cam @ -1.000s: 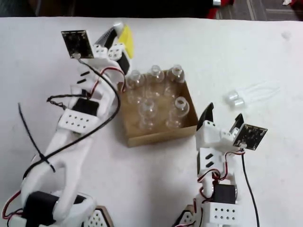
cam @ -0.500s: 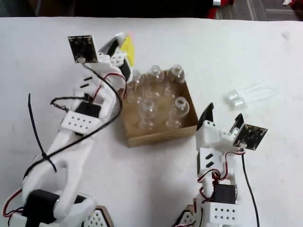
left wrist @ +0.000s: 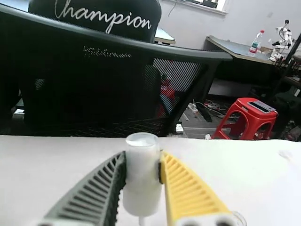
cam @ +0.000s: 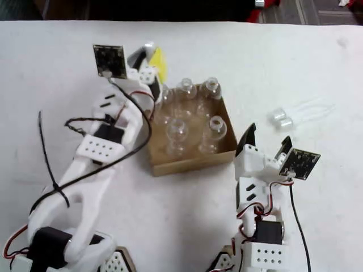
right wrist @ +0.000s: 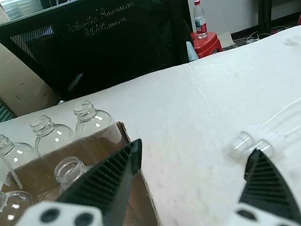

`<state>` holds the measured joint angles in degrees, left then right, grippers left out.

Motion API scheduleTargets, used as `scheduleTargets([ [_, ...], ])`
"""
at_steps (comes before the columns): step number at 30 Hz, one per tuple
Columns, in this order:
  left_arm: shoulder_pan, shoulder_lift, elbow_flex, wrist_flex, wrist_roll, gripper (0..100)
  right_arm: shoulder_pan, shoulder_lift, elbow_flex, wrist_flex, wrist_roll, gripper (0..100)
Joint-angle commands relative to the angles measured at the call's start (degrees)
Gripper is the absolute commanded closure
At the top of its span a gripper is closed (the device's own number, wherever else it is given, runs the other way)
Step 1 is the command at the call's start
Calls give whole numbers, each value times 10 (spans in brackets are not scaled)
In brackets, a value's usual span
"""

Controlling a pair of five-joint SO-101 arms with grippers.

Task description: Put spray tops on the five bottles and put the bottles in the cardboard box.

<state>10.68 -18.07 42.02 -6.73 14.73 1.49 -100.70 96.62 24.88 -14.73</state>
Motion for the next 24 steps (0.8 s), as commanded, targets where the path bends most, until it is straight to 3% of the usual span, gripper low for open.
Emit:
scheduleTargets([
  [1, 36, -31, 50, -91, -49, 977, 6, -5, 4, -1, 5, 680],
  [5, 68, -68, 119, -168, -119, 979, 6, -5, 4, -1, 5, 680],
  [24, 27, -78, 156, -179, -123, 979, 6, -5, 4, -1, 5, 680],
])
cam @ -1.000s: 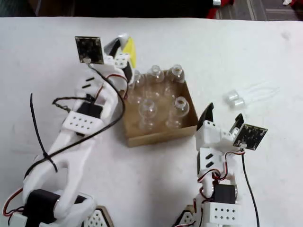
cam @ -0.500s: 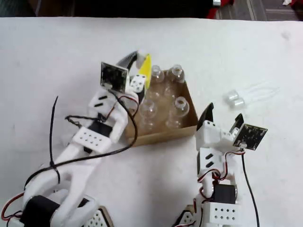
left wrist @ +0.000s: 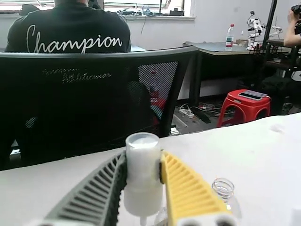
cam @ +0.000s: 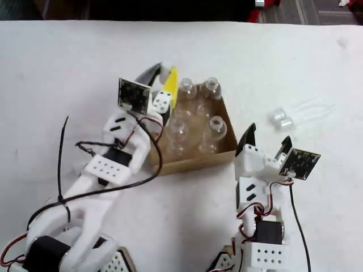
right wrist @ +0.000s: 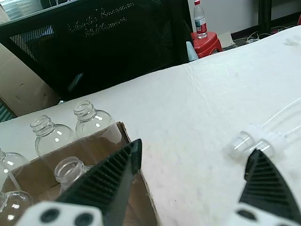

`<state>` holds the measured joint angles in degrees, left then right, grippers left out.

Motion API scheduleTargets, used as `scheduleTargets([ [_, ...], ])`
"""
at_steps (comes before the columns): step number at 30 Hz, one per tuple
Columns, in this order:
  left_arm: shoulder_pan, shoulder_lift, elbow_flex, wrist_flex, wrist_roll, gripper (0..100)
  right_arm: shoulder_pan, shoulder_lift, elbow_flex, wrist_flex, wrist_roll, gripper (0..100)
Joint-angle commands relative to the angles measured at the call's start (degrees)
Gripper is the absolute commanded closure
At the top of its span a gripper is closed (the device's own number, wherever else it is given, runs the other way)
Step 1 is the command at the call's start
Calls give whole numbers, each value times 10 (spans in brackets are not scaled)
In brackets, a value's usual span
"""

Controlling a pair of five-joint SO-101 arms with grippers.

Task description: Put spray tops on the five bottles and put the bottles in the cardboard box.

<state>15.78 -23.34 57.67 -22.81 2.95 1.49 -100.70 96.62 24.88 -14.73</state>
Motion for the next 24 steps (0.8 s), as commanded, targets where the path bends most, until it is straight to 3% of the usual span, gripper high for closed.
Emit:
scheduleTargets([
  [1, -29, -25, 1, -18, -4, 979, 6, -5, 4, -1, 5, 680],
  [10, -31, -25, 58, -81, -3, 978, 6, -5, 4, -1, 5, 680],
  [24, -32, -4, 76, -86, -2, 976, 6, -5, 4, -1, 5, 680],
])
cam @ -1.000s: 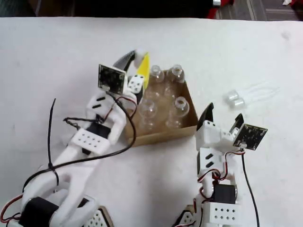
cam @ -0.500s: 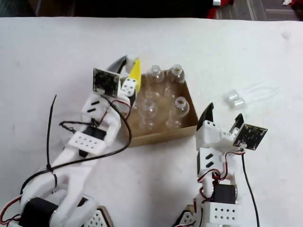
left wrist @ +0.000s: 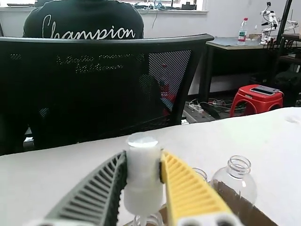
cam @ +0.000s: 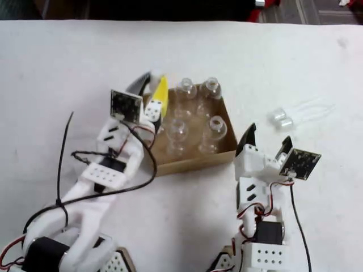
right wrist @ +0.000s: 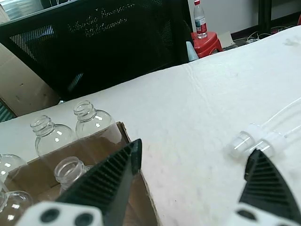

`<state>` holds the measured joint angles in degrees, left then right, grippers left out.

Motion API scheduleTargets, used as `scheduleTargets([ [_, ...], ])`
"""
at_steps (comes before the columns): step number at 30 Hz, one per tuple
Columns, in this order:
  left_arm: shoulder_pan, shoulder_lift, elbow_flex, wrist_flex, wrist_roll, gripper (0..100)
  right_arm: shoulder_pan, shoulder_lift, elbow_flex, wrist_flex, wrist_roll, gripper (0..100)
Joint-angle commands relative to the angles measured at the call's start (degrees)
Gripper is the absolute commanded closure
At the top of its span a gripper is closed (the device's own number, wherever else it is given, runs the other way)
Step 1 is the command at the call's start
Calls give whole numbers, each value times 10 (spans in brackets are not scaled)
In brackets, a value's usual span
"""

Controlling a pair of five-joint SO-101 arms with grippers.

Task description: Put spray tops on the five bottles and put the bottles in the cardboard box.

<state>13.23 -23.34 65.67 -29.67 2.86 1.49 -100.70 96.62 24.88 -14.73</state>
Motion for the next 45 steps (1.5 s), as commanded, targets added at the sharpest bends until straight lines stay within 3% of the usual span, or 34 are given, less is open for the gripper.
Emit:
scheduleTargets([
  [1, -8, 1, -4, -18, 0, 976, 6, -5, 4, -1, 5, 680],
  [7, -8, 3, -6, -18, 57, 967, 6, -5, 4, -1, 5, 680],
  [13, -8, 4, -3, -14, 61, 866, 6, -5, 4, -1, 5, 680],
  [28, -18, -21, 1, -7, 83, 865, 6, -5, 4, -1, 5, 680],
  [39, -32, -254, -18, 266, 95, 865, 6, -6, 4, -1, 5, 680],
  [45, -102, -276, -158, 465, 98, 865, 6, -6, 4, -1, 5, 680],
])
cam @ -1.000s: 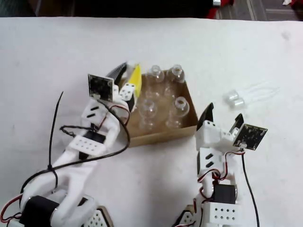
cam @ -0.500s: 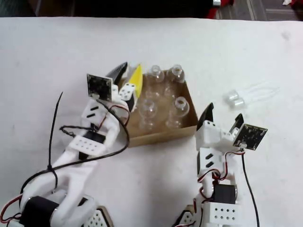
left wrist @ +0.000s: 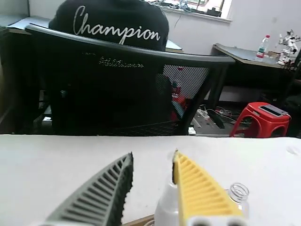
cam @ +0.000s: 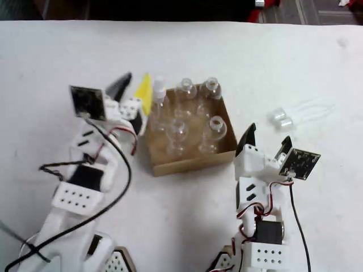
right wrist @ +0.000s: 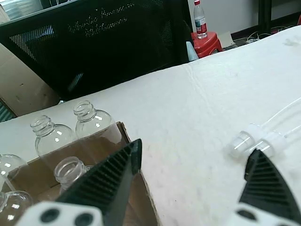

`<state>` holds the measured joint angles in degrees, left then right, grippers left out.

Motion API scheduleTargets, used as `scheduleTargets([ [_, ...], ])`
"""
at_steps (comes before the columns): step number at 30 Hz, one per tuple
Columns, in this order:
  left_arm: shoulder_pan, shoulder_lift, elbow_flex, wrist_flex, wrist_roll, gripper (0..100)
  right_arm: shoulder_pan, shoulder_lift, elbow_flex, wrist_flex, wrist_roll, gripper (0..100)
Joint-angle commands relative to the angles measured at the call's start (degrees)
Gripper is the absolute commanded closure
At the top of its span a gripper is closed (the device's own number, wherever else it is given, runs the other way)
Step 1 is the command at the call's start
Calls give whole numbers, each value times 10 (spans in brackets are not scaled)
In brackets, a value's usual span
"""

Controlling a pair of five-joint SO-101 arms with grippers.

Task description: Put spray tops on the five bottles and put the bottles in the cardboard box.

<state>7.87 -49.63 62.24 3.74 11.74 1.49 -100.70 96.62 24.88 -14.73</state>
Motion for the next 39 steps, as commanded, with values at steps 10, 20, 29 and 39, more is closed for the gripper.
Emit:
scheduleTargets([
  [10, -65, 335, -575, 450, 4, 865, 6, -6, 4, -1, 5, 680],
  [20, -37, 612, -839, 540, -47, 978, 6, -6, 4, -1, 5, 680],
  [29, 22, 658, -884, 555, -49, 963, 6, -6, 4, -1, 5, 680],
  [39, 37, 658, -885, 597, -50, 963, 6, -6, 4, -1, 5, 680],
])
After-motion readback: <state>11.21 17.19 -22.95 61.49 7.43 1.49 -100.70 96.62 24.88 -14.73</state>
